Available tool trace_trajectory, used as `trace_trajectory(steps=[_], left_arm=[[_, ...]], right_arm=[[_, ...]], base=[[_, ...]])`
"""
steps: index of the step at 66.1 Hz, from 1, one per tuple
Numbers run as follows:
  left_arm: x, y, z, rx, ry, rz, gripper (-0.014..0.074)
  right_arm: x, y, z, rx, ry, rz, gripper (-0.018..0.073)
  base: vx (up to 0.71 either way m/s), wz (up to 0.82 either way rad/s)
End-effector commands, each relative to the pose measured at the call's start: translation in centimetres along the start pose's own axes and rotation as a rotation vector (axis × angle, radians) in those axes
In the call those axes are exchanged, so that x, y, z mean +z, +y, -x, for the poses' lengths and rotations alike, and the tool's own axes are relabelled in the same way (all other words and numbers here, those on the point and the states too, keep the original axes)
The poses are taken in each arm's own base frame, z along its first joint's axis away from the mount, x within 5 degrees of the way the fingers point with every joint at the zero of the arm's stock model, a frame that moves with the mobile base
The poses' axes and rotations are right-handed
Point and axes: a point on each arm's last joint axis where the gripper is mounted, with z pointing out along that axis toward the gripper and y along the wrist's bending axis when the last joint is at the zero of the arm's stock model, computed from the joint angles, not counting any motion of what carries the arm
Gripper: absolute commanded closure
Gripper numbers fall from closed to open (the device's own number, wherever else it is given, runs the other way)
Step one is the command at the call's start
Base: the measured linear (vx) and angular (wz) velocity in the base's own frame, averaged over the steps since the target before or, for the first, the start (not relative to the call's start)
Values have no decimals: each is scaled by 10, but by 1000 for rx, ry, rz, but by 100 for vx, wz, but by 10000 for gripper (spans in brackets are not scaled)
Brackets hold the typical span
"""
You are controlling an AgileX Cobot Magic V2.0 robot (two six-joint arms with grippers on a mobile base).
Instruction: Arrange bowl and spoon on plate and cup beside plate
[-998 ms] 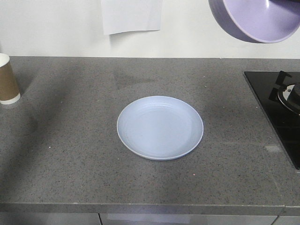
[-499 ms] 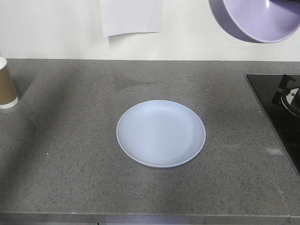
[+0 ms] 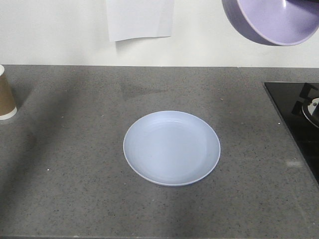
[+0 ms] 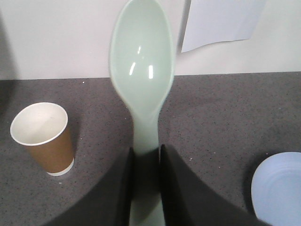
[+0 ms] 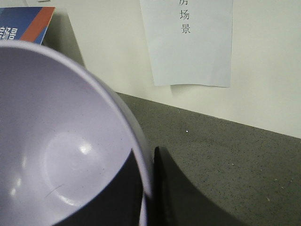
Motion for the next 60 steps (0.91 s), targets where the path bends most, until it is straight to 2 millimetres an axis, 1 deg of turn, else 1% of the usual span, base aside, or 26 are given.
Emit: trace_trajectory(steps=[1, 60], left_arm=[[-13, -2, 13, -11, -108, -21, 602], [-13, -2, 13, -11, -108, -21, 602]], right_arm=[[-12, 10, 15, -11, -102, 5, 569], [-12, 10, 15, -11, -102, 5, 569]], base=[[4, 0], [3, 0]])
